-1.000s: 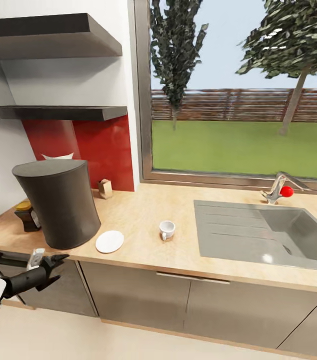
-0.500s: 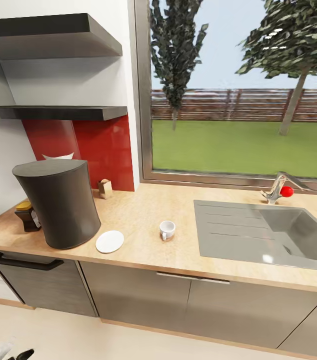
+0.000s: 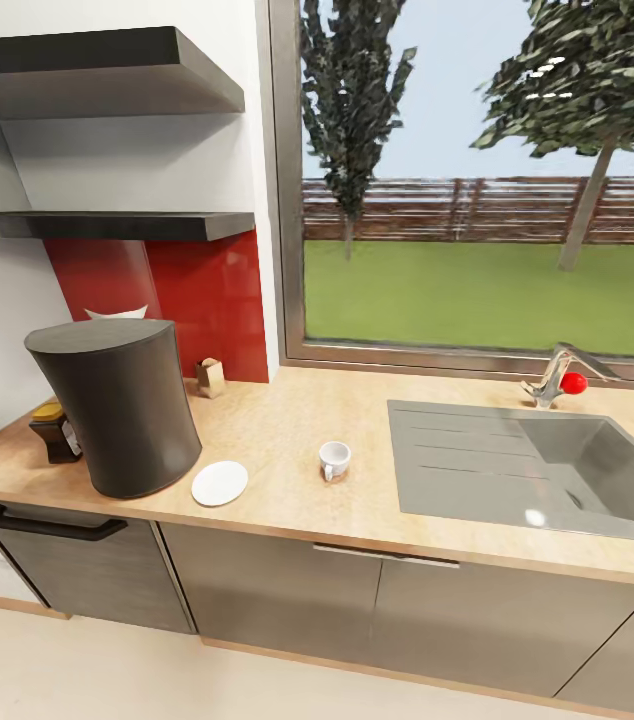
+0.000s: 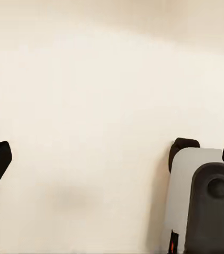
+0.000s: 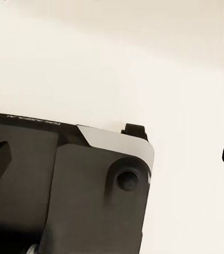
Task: Set up a coffee station on the kitchen countertop: keep the coffee maker on the countertop, move the bottle of coffee from the kitchen shelf to the counter next to the coffee maker, place a paper coffee filter on top of the coffee maker, put the saucer next to the coffee maker with the coffee cup on the saucer, and place the electric kettle next to the coffee maker.
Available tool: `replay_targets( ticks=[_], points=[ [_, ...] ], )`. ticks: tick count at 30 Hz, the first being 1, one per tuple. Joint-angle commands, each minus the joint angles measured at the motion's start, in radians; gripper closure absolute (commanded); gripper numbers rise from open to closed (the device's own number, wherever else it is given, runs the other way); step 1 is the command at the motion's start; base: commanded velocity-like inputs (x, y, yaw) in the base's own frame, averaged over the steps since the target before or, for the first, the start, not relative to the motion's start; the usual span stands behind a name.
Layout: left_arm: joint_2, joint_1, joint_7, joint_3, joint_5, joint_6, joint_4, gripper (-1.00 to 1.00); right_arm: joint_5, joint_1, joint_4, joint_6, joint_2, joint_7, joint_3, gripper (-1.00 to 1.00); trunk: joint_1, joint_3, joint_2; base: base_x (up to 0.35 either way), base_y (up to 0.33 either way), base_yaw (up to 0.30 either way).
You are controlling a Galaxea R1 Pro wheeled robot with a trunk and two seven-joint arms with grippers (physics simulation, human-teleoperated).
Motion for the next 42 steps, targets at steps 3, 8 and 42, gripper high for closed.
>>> replay_targets(
  ticks=[3, 8, 42],
  points=[
    [-0.042, -0.001, 0.16, 0.006, -0.064, -0.02, 0.043, -1.0, -0.009, -0.001, 0.001, 0.0, -0.003, 0.002, 0.001, -1.0, 0.001, -0.002, -0.002, 0.0, 0.0, 0.0],
    [-0.094, -0.001, 0.289, -0.008, -0.174, -0.023, 0.095, -1.0, -0.009, -0.001, 0.001, -0.001, -0.004, 0.002, -0.003, -1.0, 0.001, -0.002, -0.002, 0.0, 0.0, 0.0],
    [-0.11, -0.001, 0.345, -0.013, -0.212, -0.011, 0.152, -1.0, -0.009, -0.001, 0.0, 0.005, 0.006, 0.002, -0.048, -1.0, 0.001, -0.002, -0.002, 0.008, -0.131, -0.061]
  ],
)
